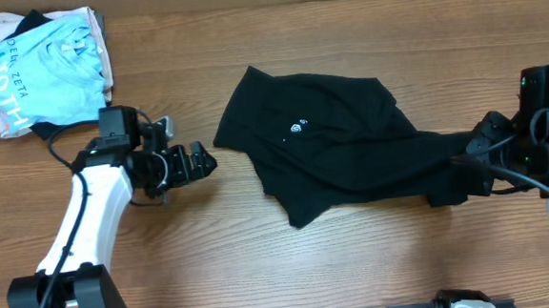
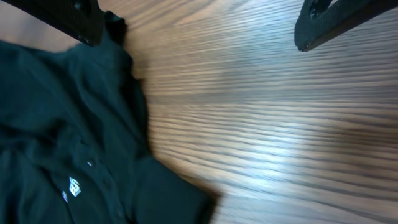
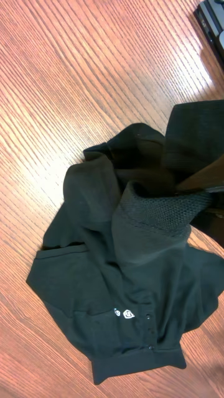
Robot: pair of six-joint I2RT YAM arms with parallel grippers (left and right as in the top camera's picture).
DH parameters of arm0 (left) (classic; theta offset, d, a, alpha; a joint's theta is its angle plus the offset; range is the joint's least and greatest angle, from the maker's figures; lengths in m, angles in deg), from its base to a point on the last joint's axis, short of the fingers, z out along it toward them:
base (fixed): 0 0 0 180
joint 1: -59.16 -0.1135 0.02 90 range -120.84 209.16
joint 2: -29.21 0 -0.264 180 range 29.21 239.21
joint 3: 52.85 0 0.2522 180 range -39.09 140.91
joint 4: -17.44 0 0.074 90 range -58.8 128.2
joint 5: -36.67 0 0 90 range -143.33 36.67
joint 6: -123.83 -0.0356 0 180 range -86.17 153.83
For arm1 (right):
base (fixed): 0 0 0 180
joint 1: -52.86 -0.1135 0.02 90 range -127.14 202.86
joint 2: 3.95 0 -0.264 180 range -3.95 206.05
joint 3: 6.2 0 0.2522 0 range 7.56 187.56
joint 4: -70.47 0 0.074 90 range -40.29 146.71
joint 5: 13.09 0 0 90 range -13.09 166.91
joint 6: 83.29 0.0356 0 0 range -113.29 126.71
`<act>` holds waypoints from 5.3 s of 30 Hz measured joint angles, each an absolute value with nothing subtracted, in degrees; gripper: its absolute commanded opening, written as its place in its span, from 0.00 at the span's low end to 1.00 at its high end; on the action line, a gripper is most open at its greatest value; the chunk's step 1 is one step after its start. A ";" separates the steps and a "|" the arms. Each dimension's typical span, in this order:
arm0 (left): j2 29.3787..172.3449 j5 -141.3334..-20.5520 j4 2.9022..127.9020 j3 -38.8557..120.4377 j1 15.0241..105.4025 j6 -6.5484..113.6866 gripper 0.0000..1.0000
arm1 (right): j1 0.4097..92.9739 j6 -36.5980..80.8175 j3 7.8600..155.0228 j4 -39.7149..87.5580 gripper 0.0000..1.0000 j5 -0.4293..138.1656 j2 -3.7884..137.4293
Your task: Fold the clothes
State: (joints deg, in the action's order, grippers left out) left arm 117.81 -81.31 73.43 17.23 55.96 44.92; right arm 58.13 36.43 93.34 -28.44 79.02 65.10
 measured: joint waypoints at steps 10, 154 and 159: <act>127.01 -82.30 75.69 17.38 68.53 48.33 0.93 | 58.13 36.40 93.34 -28.55 0.09 78.98 65.17; 143.91 -54.56 103.84 50.06 50.87 54.91 0.07 | 55.49 30.24 57.93 1.62 0.67 53.12 74.02; 143.91 -54.56 103.86 50.06 50.87 54.91 0.09 | 52.58 32.27 57.69 7.45 0.70 52.25 80.86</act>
State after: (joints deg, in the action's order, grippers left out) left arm 143.91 -54.56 103.86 50.06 50.87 54.91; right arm 52.58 32.27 57.69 7.45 52.25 80.86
